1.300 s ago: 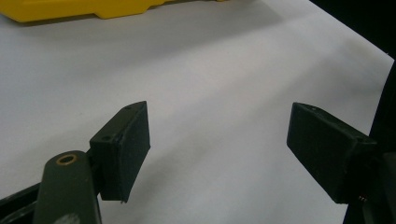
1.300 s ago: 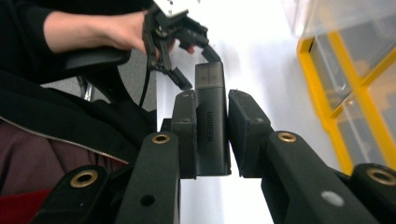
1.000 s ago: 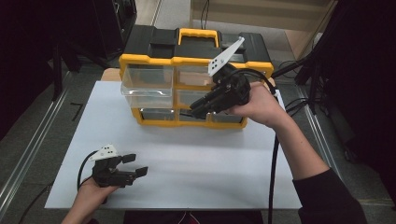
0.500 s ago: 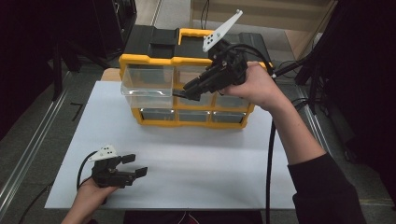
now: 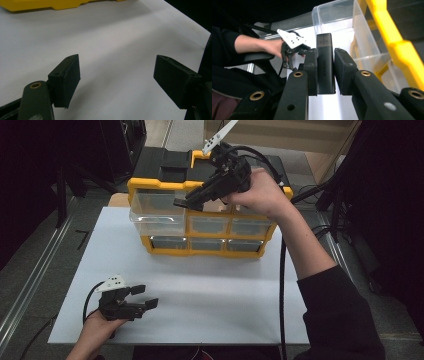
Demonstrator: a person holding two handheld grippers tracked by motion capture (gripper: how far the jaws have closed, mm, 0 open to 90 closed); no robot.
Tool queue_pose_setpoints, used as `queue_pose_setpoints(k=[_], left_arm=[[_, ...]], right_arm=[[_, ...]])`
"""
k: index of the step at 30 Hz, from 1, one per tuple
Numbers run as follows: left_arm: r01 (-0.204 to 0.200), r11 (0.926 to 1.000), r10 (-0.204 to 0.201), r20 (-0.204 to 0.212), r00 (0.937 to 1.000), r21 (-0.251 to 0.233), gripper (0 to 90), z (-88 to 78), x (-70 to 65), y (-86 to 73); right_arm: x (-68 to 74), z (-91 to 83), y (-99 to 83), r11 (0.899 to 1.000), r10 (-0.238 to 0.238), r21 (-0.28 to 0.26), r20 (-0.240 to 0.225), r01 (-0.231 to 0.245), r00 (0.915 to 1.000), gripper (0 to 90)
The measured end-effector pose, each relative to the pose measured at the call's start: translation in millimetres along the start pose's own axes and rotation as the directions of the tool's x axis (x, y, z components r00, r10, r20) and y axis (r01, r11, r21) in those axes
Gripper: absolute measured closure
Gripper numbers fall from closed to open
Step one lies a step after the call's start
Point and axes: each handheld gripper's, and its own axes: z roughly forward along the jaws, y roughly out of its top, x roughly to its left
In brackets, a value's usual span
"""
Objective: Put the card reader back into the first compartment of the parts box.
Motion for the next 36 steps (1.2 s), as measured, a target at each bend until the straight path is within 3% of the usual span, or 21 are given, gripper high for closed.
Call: queue_pose_setpoints(k=[12, 20, 32, 36], left_arm=[[-0.027, 0.9996, 0.027, -0.003, 0.9996, -0.001, 22.7, -2.2, -3.1, 0.9], [-0.023, 0.9997, 0.023, 0.007, 0.9997, -0.002, 22.7, -3.0, -3.8, 0.4], [-0.023, 0.9997, 0.023, 0.010, 0.9997, -0.007, 22.7, -3.6, -3.8, 0.1], [-0.022, 0.9997, 0.022, 0.008, 0.9997, -0.008, 22.7, -3.6, -3.6, -0.1]], right_arm=[[-0.7, 19.3, 25.5, 1.000, 0.021, 0.002, 0.028, -0.021, 0.9994, 71.2], [-3.2, 37.1, 40.9, 0.999, 0.024, 0.020, 0.051, -0.025, 0.9984, 71.2], [-5.2, 57.6, 46.7, 0.999, 0.026, 0.043, 0.051, -0.028, 0.9984, 70.8], [-4.7, 59.9, 43.0, 0.998, 0.046, 0.029, 0.054, -0.048, 0.9975, 62.9]])
